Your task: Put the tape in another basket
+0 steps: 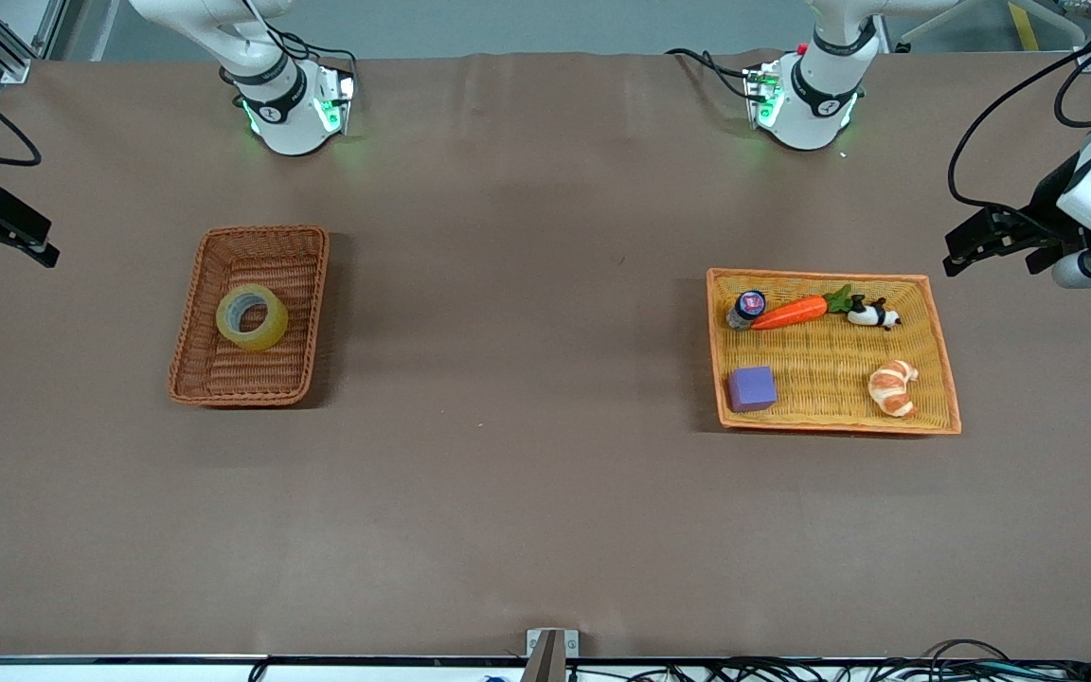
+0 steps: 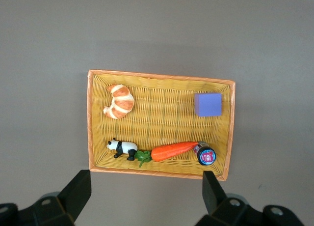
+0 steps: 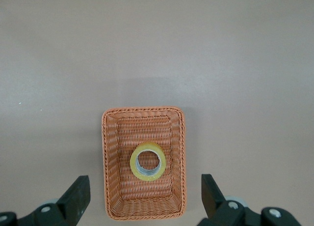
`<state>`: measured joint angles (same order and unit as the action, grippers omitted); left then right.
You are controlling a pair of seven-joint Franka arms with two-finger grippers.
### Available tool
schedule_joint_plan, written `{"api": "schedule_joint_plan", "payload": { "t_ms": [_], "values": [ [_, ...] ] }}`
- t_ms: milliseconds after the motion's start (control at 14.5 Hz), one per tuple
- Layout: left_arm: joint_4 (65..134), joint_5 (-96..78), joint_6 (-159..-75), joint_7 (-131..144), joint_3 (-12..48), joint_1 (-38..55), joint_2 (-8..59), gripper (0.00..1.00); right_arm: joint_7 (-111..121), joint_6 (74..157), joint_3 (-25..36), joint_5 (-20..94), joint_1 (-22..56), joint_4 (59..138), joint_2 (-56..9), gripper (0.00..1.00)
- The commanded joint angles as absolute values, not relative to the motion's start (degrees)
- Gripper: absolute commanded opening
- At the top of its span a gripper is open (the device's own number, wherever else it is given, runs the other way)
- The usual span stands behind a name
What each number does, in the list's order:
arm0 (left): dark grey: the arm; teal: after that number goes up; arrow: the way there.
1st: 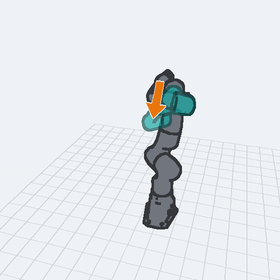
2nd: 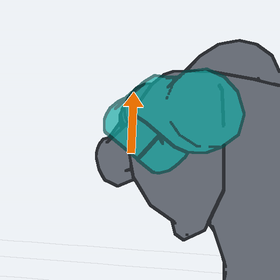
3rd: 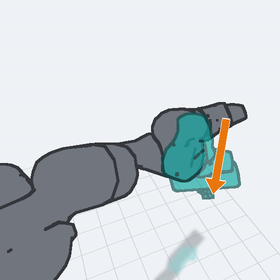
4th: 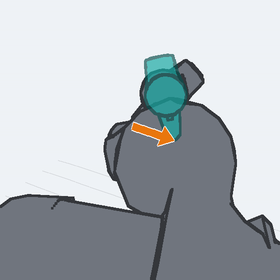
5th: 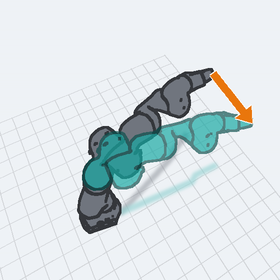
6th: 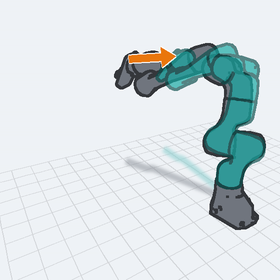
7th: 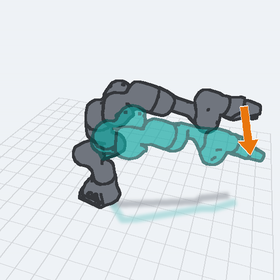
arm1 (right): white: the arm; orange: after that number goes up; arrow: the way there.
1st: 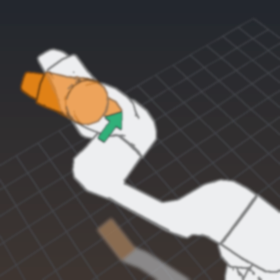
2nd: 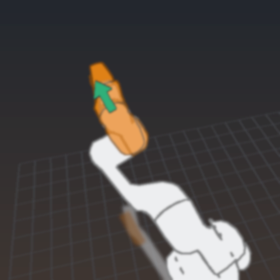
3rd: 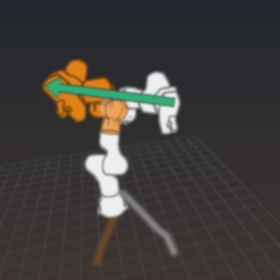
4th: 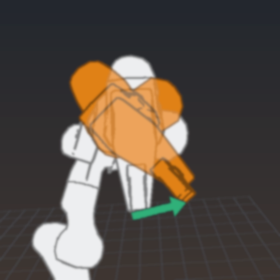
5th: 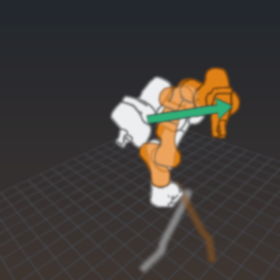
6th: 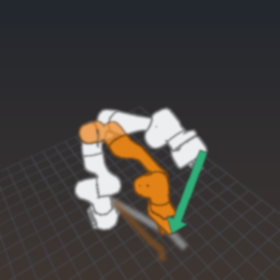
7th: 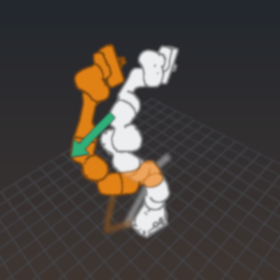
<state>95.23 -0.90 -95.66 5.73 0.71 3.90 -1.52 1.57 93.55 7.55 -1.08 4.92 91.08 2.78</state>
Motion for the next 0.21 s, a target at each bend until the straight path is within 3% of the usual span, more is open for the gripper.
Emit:
{"api": "schedule_joint_plan", "payload": {
  "t_ms": [0, 138],
  "values": [
    [94.57, 0.00, -95.89, 5.71, 0.88, 3.87, -1.05, 1.00, 0.62, 94.13, 7.65, -0.35, 5.10, 92.64, 4.13, 1.00],
    [94.57, 0.00, -95.98, 5.36, 0.88, 3.69, -1.05, 1.00, 0.62, 94.22, 7.73, -0.35, 5.10, 92.37, 4.13, 1.00]
  ]
}}
